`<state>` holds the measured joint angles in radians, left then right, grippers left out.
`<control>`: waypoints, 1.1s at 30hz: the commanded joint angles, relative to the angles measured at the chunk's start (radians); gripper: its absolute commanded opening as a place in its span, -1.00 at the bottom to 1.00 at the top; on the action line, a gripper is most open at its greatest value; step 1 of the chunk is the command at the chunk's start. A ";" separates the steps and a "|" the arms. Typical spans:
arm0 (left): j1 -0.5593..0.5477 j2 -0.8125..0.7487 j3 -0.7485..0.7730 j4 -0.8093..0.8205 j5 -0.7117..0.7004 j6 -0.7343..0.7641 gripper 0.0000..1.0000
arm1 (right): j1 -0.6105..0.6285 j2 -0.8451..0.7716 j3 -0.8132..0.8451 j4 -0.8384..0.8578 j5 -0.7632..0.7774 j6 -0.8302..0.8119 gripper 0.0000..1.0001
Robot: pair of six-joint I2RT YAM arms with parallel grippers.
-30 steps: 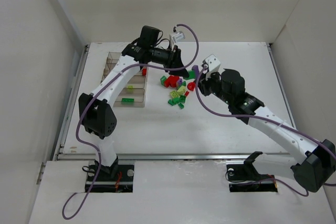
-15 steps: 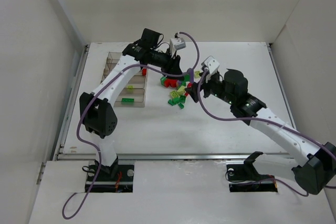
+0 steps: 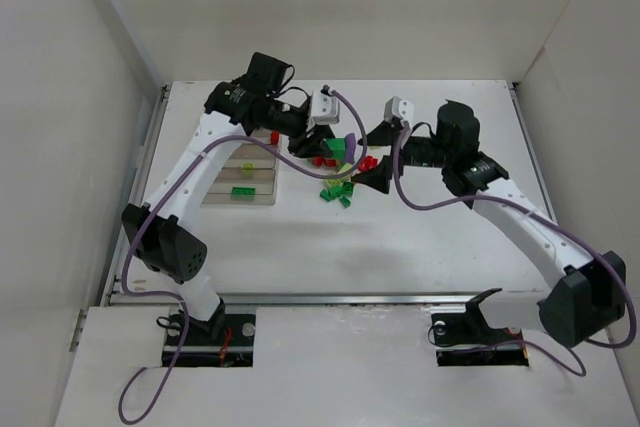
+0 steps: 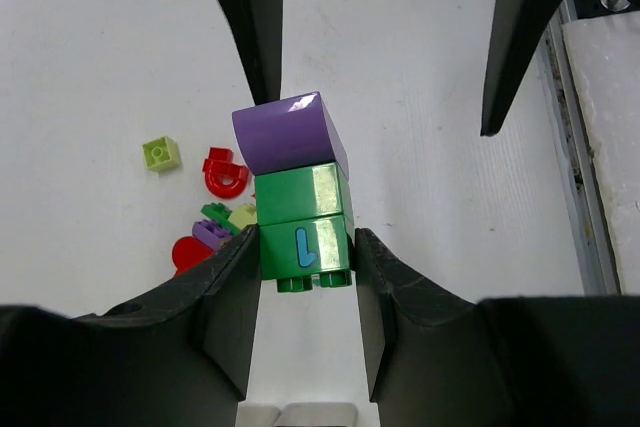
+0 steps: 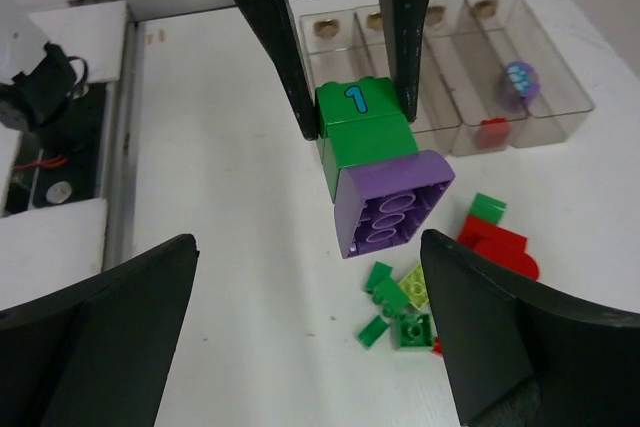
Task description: Sort the legos into containers by color
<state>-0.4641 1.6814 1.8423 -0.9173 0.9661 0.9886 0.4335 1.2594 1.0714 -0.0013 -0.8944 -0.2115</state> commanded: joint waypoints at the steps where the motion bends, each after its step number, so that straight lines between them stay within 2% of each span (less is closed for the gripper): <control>1: -0.019 -0.032 0.022 -0.061 0.051 0.103 -1.00 | 0.001 0.021 0.067 -0.008 -0.164 -0.032 0.95; 8: -0.028 -0.065 0.012 -0.072 0.060 0.084 -1.00 | 0.001 0.066 0.139 -0.008 -0.173 -0.032 0.95; 12: -0.039 -0.065 0.012 -0.051 0.082 0.045 -1.00 | 0.011 0.090 0.160 -0.008 -0.149 -0.032 0.79; 13: -0.039 -0.065 0.012 -0.037 0.082 0.024 -1.00 | 0.020 0.106 0.170 -0.008 -0.149 -0.032 0.64; 16: -0.039 -0.065 0.012 0.001 0.092 -0.048 -1.00 | 0.021 0.118 0.170 -0.008 -0.137 -0.022 0.45; 23: -0.039 -0.074 0.012 0.012 0.122 -0.073 -1.00 | 0.039 0.138 0.170 -0.008 -0.084 -0.011 0.31; 26: -0.039 -0.083 0.003 0.012 0.122 -0.073 -1.00 | 0.039 0.158 0.188 -0.008 -0.074 0.000 0.10; 30: -0.039 -0.083 -0.006 0.023 0.122 -0.094 -1.00 | 0.048 0.186 0.213 -0.008 -0.092 0.024 -0.61; 31: -0.039 -0.083 -0.006 0.023 0.111 -0.094 -1.00 | 0.048 0.201 0.223 -0.008 -0.092 0.040 -0.96; 33: -0.039 -0.083 -0.017 0.032 0.086 -0.094 -1.00 | 0.048 0.210 0.223 -0.008 -0.083 0.058 -1.00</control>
<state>-0.4885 1.6505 1.8389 -0.9085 1.0126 0.9092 0.4683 1.4498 1.2442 -0.0452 -0.9871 -0.1867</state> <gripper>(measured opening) 0.341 0.434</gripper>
